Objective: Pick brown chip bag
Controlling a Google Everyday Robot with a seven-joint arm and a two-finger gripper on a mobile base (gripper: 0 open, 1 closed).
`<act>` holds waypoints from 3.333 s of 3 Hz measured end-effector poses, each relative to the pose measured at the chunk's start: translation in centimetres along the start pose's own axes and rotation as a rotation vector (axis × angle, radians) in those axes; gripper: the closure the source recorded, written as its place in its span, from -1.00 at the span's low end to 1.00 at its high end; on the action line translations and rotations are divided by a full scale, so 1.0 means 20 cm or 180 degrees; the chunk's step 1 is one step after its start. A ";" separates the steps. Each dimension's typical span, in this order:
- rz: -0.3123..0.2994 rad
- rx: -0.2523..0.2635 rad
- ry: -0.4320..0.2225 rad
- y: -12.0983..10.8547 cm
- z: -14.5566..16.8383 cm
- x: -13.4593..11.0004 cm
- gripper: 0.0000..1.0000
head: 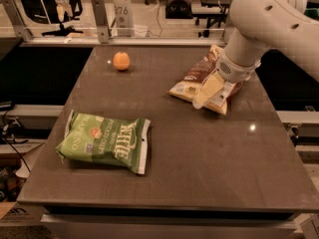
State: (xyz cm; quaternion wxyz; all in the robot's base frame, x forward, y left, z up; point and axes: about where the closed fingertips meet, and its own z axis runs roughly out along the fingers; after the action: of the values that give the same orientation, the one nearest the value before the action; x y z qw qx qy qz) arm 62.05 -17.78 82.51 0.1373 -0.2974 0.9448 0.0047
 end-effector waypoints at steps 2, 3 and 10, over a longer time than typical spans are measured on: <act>-0.0125 0.0068 0.0024 0.08 0.05 -0.03 -0.68; -0.0138 0.0092 0.0039 0.08 0.05 -0.03 -0.20; -0.0616 0.0500 -0.0740 0.02 -0.74 -0.23 1.00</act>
Offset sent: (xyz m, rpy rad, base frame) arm -0.0011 0.0213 -0.0117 -0.0602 -0.0147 0.0452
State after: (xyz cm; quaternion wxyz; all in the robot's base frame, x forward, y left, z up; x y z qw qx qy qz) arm 61.68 -16.28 98.03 0.2683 -0.3728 0.8870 -0.0480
